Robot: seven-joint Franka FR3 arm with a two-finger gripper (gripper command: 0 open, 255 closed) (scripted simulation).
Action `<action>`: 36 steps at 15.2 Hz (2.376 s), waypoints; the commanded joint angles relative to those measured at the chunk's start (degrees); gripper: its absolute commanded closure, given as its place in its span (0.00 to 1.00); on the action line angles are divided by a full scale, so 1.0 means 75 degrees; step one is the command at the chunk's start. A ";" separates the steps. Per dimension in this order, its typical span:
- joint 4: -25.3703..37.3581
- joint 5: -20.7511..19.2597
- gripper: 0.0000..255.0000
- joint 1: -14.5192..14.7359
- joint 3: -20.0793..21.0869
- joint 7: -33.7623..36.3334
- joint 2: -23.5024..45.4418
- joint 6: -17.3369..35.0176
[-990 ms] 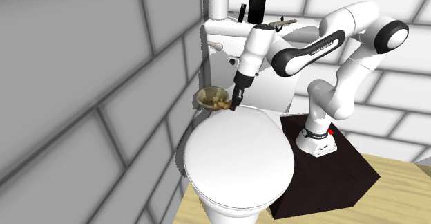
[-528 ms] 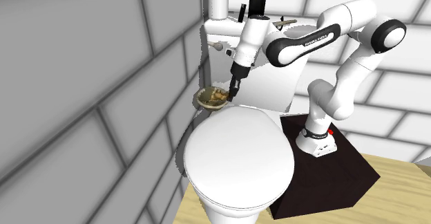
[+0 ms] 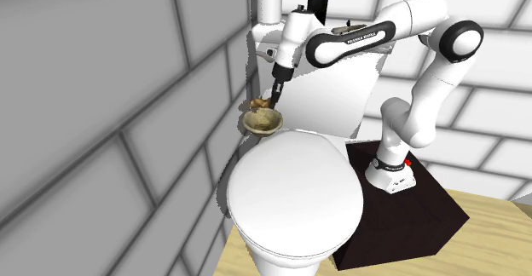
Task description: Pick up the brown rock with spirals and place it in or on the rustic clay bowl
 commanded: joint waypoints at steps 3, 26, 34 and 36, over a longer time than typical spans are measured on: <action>0.0222 0.0113 1.00 -0.0108 -0.0373 -0.0554 0.0364 0.0113; -0.0839 0.0268 0.00 -0.0081 -0.0465 -0.0763 0.0713 0.1508; -0.0437 0.0066 0.00 -0.0161 -0.0406 -0.0620 0.0132 0.0543; -0.0438 0.0066 0.00 -0.0162 -0.0404 -0.0620 0.0131 0.0543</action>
